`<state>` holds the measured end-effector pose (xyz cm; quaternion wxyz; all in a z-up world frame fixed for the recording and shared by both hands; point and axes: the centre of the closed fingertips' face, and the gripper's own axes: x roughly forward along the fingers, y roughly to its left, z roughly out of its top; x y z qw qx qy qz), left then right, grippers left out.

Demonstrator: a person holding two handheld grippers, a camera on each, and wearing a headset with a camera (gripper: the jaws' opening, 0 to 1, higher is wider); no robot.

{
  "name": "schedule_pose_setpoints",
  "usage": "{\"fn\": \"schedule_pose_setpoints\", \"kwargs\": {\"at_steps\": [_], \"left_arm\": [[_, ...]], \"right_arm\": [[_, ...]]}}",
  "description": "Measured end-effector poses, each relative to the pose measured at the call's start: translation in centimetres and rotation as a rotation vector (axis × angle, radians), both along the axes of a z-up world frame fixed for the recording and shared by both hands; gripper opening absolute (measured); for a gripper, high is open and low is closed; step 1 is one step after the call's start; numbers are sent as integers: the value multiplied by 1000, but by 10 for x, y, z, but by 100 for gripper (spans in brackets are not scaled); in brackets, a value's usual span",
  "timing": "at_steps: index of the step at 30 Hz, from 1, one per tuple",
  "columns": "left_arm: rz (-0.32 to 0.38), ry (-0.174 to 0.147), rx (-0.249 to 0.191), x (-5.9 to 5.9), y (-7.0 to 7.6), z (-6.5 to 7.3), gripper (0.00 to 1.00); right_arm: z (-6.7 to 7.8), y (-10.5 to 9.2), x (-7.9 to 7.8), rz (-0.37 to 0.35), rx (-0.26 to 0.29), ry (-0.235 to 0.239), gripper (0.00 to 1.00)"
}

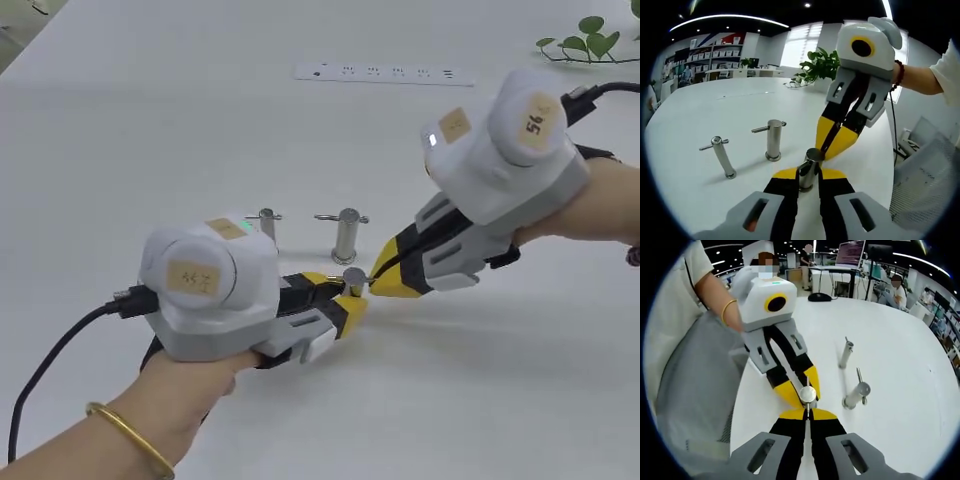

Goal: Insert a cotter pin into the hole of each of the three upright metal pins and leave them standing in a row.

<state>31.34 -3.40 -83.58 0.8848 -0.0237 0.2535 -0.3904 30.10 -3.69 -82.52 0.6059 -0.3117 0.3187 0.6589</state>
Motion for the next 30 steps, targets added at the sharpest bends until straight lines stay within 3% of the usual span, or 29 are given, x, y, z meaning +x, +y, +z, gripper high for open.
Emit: {"fn": "schedule_pose_setpoints", "kwargs": {"at_steps": [4, 8, 13, 19, 21, 30], "left_arm": [[1, 0, 1, 0, 0, 0, 13], [2, 0, 0, 0, 0, 0, 13], [4, 1, 1, 0, 0, -1, 13], [9, 7, -4, 0, 0, -1, 13], [9, 7, -4, 0, 0, -1, 13], [15, 15, -15, 1, 0, 0, 13]], "right_arm": [[-2, 2, 0, 11, 4, -11, 5], [-1, 1, -2, 9, 8, -7, 13], [5, -4, 0, -19, 23, -6, 12], [8, -5, 0, 0, 33, -25, 6], [9, -3, 0, 23, 48, -45, 5], [11, 2, -1, 24, 48, -49, 5]]}}
